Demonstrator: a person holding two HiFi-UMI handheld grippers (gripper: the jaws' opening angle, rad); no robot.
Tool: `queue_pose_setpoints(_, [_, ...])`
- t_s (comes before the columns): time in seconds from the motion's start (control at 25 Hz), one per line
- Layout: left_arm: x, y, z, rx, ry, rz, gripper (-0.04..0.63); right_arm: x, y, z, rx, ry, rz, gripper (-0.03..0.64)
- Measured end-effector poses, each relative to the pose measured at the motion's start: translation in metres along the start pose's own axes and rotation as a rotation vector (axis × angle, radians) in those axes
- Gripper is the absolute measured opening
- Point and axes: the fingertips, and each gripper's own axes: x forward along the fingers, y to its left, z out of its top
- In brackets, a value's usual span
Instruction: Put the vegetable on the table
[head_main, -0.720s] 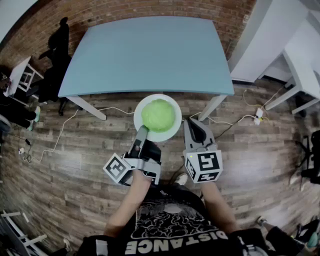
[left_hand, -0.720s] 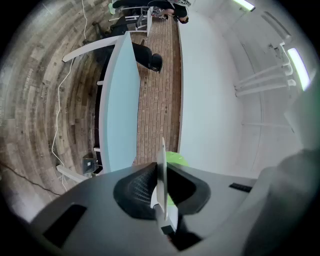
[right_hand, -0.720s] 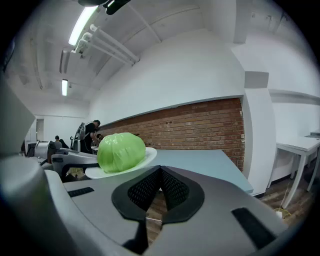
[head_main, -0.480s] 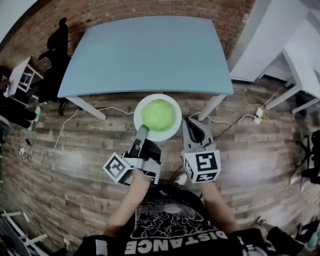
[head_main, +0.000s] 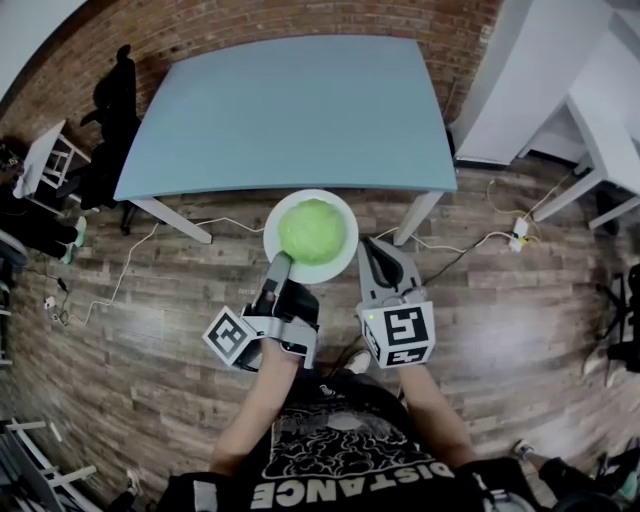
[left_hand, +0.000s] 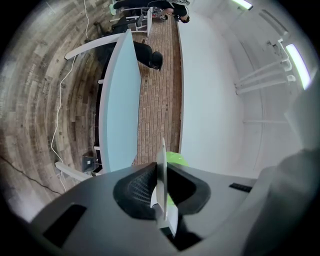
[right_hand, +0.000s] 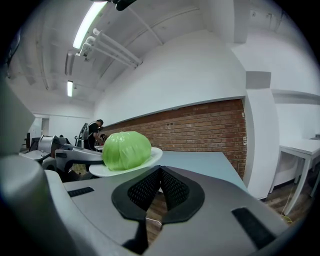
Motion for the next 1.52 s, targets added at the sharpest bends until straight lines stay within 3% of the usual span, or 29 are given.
queue_pose_setpoints(0.6, [0.063,0.021,0.001,0.004,0.014,0.003,0.035,0.04,-0.042,-0.01,-0.015,0.018,0.013,0.008])
queue_pose_setpoints(1.52, [0.204,0.043,0.143,-0.021,0.06,0.034,0.034,0.233,-0.052,0.023,-0.027,0.081,-0.04,0.008])
